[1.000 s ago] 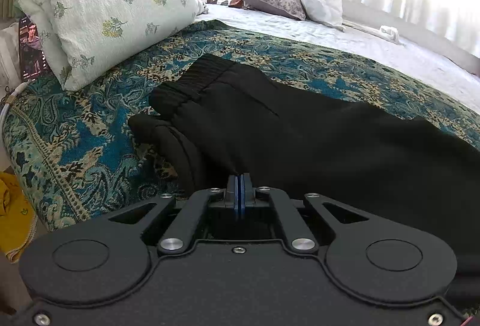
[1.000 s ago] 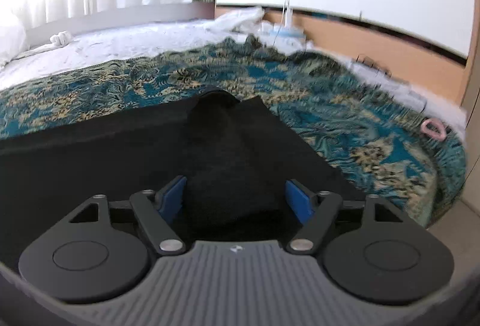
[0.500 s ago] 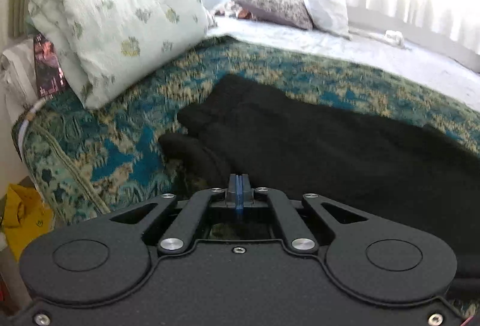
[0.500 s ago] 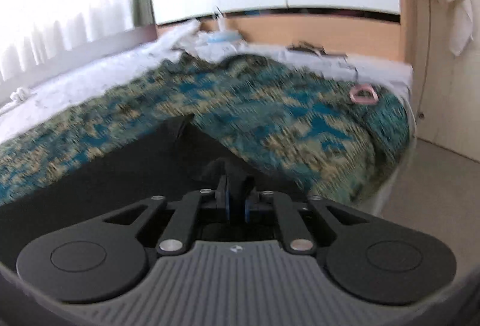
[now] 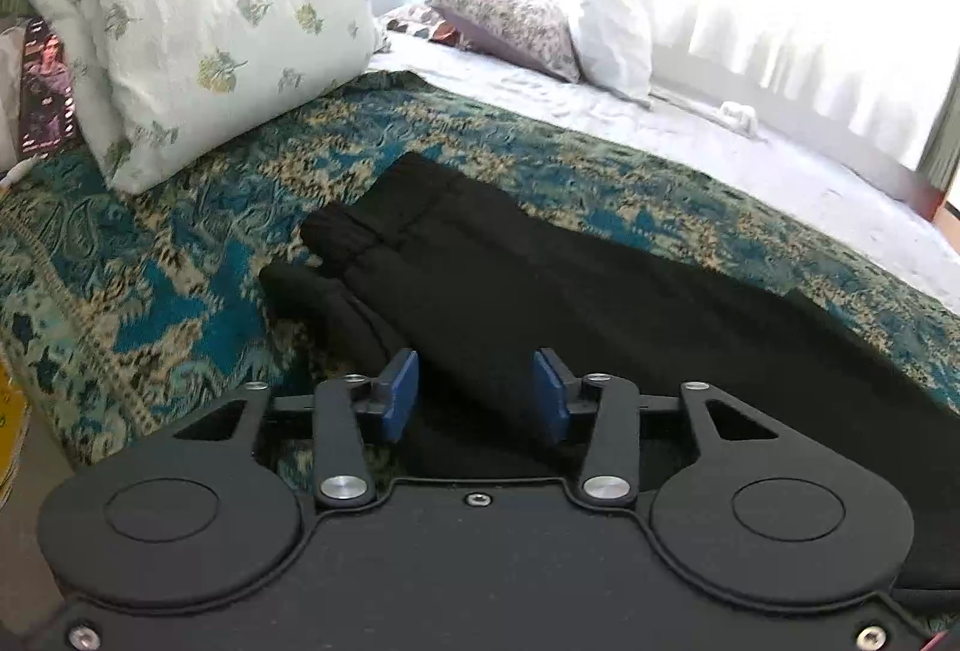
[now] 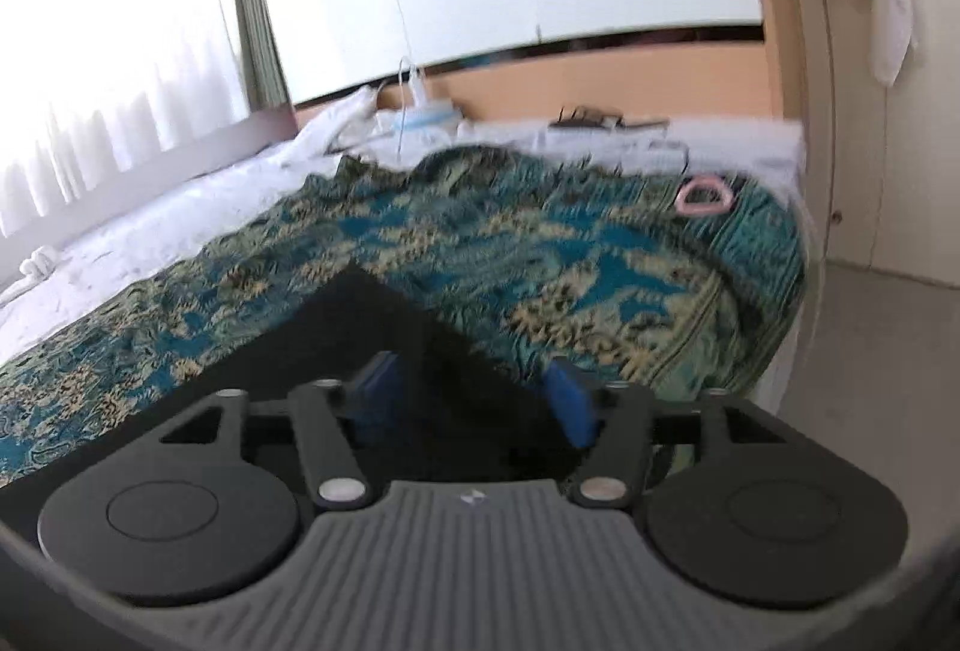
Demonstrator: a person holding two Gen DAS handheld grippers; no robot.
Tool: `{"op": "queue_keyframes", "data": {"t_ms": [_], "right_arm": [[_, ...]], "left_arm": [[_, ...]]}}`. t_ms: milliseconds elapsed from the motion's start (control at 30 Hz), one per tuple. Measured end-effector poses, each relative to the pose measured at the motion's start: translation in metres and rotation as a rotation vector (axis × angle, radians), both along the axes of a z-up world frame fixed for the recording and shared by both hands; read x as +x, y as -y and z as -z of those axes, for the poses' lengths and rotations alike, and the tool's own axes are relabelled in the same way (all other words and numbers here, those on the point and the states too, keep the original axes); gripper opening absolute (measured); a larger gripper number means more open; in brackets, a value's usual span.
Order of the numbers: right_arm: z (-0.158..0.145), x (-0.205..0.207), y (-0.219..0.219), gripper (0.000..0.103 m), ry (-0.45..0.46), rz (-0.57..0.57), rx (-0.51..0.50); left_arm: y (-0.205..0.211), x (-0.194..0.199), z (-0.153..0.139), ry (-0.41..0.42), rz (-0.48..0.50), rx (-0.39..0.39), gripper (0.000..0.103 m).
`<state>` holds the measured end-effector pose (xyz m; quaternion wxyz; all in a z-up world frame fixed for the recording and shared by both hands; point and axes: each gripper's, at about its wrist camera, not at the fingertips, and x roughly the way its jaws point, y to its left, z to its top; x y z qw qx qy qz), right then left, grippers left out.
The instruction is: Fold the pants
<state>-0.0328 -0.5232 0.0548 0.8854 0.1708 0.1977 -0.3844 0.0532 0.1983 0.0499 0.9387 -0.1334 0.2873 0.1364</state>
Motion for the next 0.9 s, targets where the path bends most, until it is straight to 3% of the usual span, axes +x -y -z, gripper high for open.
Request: {"op": "queue_keyframes", "data": {"t_ms": [133, 233, 333, 367, 400, 433, 467, 667, 800, 900], "right_arm": [[-0.015, -0.005, -0.013, 0.078, 0.008, 0.003, -0.051], [-0.023, -0.006, -0.028, 0.081, 0.016, -0.048, -0.063], [-0.026, 0.001, -0.049, 0.083, 0.005, -0.125, -0.08], [-0.026, 0.003, -0.055, 0.084, 0.001, -0.15, -0.086], [-0.026, 0.005, -0.063, 0.084, -0.003, -0.173, -0.092], [-0.026, 0.007, -0.07, 0.084, -0.008, -0.195, -0.096], [-0.026, 0.01, -0.078, 0.084, -0.013, -0.216, -0.097], [-0.021, 0.021, -0.112, 0.084, -0.052, -0.311, -0.104], [-0.018, 0.027, -0.136, 0.084, -0.083, -0.379, -0.125], [-0.016, 0.036, -0.171, 0.084, -0.123, -0.52, -0.169]], "left_arm": [[-0.012, 0.016, 0.0, 0.024, -0.009, -0.03, 0.053], [-0.025, 0.034, 0.007, 0.02, -0.029, -0.064, 0.069], [-0.04, 0.057, 0.019, -0.016, -0.058, -0.118, 0.071], [-0.045, 0.064, 0.024, -0.029, -0.073, -0.141, 0.068], [-0.048, 0.068, 0.026, -0.03, -0.092, -0.149, 0.052], [-0.049, 0.07, 0.026, -0.028, -0.122, -0.125, 0.035], [-0.048, 0.071, 0.025, -0.042, -0.153, -0.082, 0.004], [-0.04, 0.025, -0.003, 0.045, -0.135, 0.058, 0.002], [-0.055, 0.017, 0.012, -0.027, -0.12, 0.034, 0.002], [-0.059, 0.014, 0.025, -0.053, -0.126, 0.002, 0.002]]}}
